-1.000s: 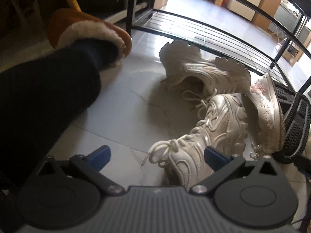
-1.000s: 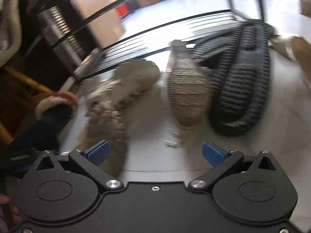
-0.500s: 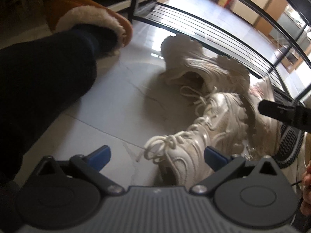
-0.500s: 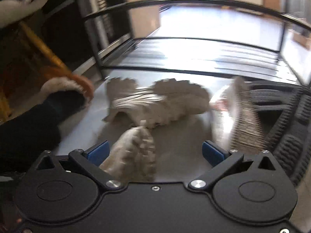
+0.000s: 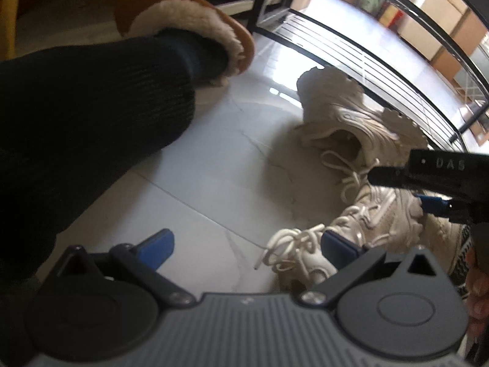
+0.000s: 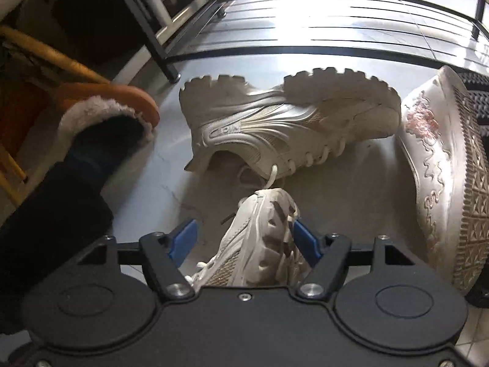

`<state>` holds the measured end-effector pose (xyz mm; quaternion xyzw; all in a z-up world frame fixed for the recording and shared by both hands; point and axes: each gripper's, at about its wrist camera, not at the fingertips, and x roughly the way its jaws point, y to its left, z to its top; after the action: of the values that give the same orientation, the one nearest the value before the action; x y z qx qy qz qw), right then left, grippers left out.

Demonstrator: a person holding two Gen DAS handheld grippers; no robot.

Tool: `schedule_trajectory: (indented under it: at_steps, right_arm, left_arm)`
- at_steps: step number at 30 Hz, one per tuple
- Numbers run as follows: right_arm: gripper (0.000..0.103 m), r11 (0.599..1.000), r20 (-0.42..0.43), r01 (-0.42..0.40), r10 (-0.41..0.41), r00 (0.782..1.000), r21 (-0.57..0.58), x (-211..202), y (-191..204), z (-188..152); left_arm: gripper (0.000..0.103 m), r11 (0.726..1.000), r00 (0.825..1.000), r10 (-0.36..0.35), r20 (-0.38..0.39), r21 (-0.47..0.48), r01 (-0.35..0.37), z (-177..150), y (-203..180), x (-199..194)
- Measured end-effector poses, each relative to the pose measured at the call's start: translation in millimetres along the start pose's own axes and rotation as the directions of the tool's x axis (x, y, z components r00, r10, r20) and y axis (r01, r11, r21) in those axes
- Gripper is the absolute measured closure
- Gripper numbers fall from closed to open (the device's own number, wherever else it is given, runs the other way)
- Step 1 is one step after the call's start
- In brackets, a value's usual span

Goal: Organize scattered shoes

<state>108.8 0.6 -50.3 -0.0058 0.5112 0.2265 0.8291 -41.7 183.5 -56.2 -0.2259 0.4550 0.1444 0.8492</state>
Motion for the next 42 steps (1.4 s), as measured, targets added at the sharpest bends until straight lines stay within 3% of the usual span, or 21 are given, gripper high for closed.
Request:
schedule_trajectory:
  at_steps: [8,15,17,21,23,31,42]
  right_arm:
    - [0.030,0.997,-0.099,0.068,-0.072,0.992,-0.044,26.0,10.9,5.4]
    - [0.037,1.000,-0.061,0.014,-0.015,0.998,-0.019,8.6,-2.4,-5.9]
    - [0.044,1.000,-0.048,-0.004,0.004,0.999,0.000,2.5,-8.1,-7.0]
    - [0.044,0.996,-0.031,0.002,0.001,1.000,0.091,-11.5,-35.2,-9.2]
    - [0.044,0.989,-0.017,-0.037,0.040,0.999,0.146,-15.9,-51.8,-10.6]
    - [0.045,0.924,0.060,-0.107,0.091,0.994,0.367,-50.9,-116.2,-42.4]
    - [0.045,0.835,0.131,-0.172,0.121,0.984,0.522,-79.0,-169.7,-101.7]
  left_arm:
    - [0.001,1.000,1.000,0.016,0.009,-0.004,-0.016,1.7,4.3,-0.5]
    - [0.001,1.000,1.000,0.024,0.002,-0.005,-0.024,1.8,4.5,3.0]
    - [0.001,1.000,1.000,0.028,0.011,0.005,-0.028,1.6,3.4,1.9]
    - [0.001,0.999,0.999,0.034,0.016,0.016,-0.034,1.1,2.7,1.4]
    - [0.001,0.999,0.999,0.037,0.010,0.017,-0.037,0.7,3.0,2.2]
    - [0.001,0.999,0.999,0.041,0.009,0.016,-0.041,0.3,2.7,1.8]
    - [0.001,0.998,0.999,0.048,0.011,0.045,-0.048,-2.6,-2.2,-0.3]
